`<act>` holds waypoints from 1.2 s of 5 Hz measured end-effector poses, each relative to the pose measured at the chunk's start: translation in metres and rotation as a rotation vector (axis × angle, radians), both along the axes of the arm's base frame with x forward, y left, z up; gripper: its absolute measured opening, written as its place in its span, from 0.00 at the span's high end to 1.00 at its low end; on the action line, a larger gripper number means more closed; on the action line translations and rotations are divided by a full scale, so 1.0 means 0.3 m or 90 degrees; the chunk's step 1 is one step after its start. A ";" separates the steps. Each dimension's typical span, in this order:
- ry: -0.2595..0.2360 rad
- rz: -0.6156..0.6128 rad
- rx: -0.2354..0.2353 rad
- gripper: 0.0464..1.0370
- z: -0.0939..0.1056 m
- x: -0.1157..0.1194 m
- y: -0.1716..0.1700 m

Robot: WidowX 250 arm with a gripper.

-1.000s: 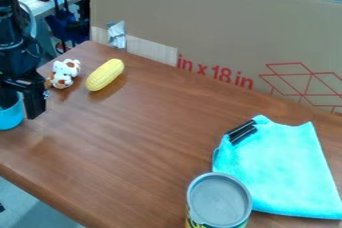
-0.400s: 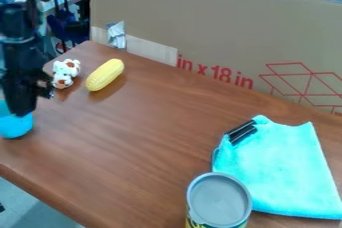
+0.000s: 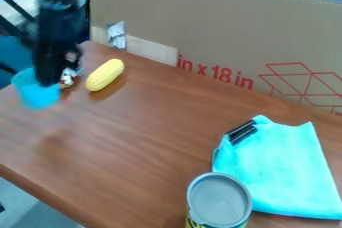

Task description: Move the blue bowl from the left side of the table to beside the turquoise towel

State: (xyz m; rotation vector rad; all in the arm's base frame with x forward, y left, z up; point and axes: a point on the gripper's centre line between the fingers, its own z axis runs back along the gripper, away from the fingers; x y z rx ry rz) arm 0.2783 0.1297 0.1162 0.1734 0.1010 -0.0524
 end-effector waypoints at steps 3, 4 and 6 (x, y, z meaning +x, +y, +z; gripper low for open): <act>-0.068 -0.323 -0.013 0.97 -0.001 0.237 -0.527; -0.054 -0.354 -0.027 0.97 -0.078 0.231 -0.671; -0.038 -0.317 -0.084 0.97 -0.212 0.252 -0.668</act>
